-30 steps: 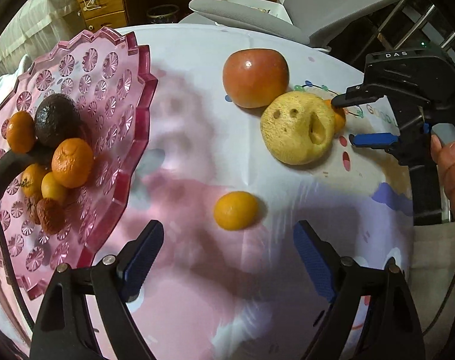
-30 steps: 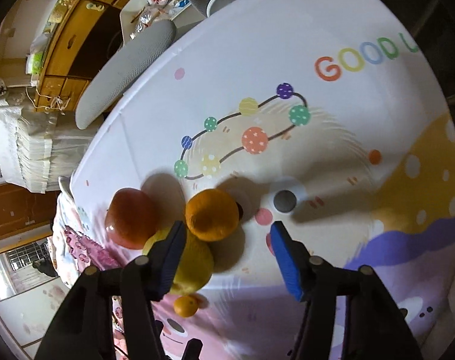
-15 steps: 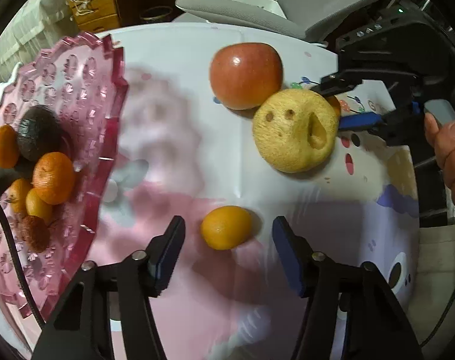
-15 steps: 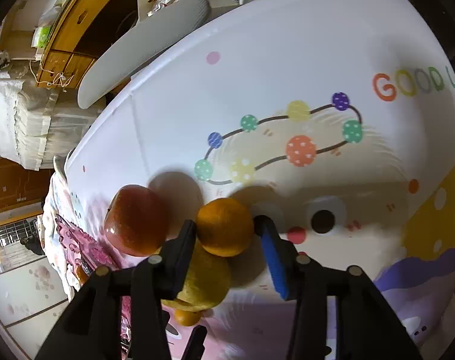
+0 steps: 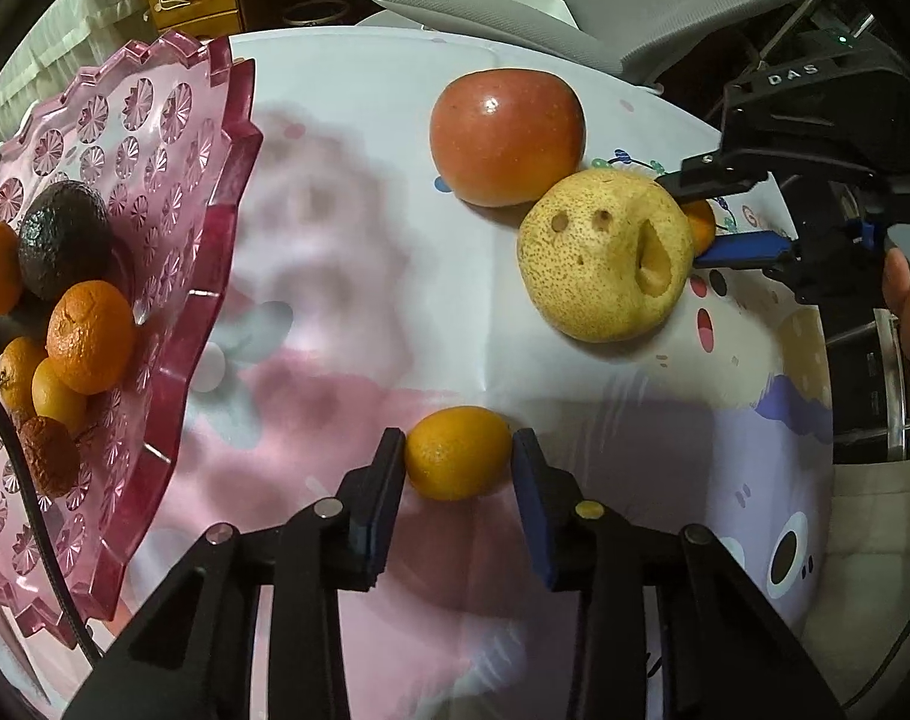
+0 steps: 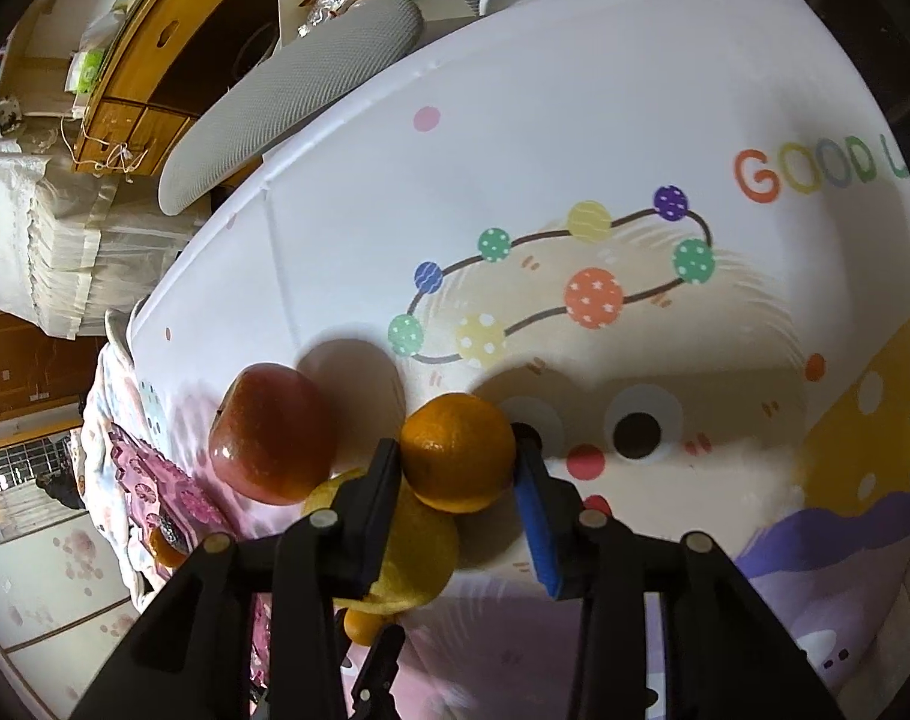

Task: Organize fruits
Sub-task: 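Carry the kumquat and tangerine into the pink bowl and open both tools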

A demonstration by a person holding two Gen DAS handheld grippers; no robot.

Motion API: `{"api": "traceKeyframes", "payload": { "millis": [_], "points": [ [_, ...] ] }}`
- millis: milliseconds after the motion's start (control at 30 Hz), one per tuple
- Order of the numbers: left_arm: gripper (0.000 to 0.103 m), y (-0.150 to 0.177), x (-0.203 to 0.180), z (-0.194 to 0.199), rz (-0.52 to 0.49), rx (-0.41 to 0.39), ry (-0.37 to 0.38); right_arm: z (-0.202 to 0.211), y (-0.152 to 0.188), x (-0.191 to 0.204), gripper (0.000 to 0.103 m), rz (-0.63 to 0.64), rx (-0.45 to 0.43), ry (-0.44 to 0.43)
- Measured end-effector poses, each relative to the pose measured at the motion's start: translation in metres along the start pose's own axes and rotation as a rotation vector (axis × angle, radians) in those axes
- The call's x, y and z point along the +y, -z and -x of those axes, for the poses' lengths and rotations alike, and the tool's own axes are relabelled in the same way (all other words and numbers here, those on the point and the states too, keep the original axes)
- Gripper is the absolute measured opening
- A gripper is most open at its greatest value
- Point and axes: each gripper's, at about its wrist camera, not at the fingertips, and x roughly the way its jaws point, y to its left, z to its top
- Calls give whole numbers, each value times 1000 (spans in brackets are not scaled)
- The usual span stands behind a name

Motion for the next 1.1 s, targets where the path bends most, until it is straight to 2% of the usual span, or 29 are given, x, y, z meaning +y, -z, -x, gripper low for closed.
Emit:
{"api": "traceKeyframes", "payload": {
  "millis": [333, 633, 1100],
  "points": [
    [34, 6, -4, 36, -33, -37, 62, 33, 18, -3, 39, -32, -40, -48],
    [34, 11, -1, 106, -53, -141, 118, 72, 50, 20, 39, 7, -98, -94],
    [34, 30, 66, 185, 10, -264, 115, 93, 119, 92, 39, 114, -141, -142]
  ]
}}
